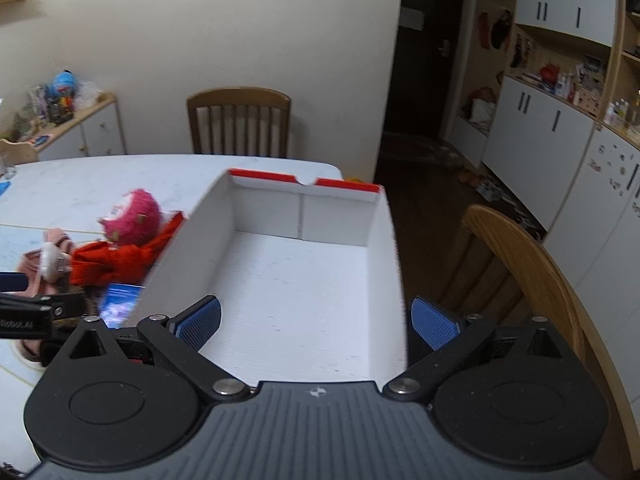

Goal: Organize objects
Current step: 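Move the left tool over the brown beaded bracelet beside the blue book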

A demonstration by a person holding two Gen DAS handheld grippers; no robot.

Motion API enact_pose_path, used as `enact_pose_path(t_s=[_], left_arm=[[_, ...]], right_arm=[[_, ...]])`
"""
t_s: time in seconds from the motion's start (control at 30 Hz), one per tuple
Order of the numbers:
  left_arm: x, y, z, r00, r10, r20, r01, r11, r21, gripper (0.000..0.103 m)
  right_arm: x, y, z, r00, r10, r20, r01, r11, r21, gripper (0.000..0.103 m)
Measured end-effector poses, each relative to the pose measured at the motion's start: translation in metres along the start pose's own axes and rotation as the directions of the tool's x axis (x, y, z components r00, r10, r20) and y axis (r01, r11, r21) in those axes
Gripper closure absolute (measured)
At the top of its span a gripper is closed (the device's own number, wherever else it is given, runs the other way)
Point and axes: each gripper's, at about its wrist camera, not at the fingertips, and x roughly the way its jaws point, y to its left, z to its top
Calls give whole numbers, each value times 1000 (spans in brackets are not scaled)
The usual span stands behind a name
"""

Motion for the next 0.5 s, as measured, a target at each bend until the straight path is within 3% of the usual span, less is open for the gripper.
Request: enact_pose_path(t_s=[0.33, 0.5], left_arm=[[38, 14, -17, 995, 61, -79, -56, 996, 66, 30], [40, 15, -16, 996, 46, -75, -40, 996, 78, 39]], right_arm=[[32, -23, -6, 996, -47, -82, 48, 999, 5, 6], [44, -28, -8, 991, -59, -118, 60, 998, 2, 12]])
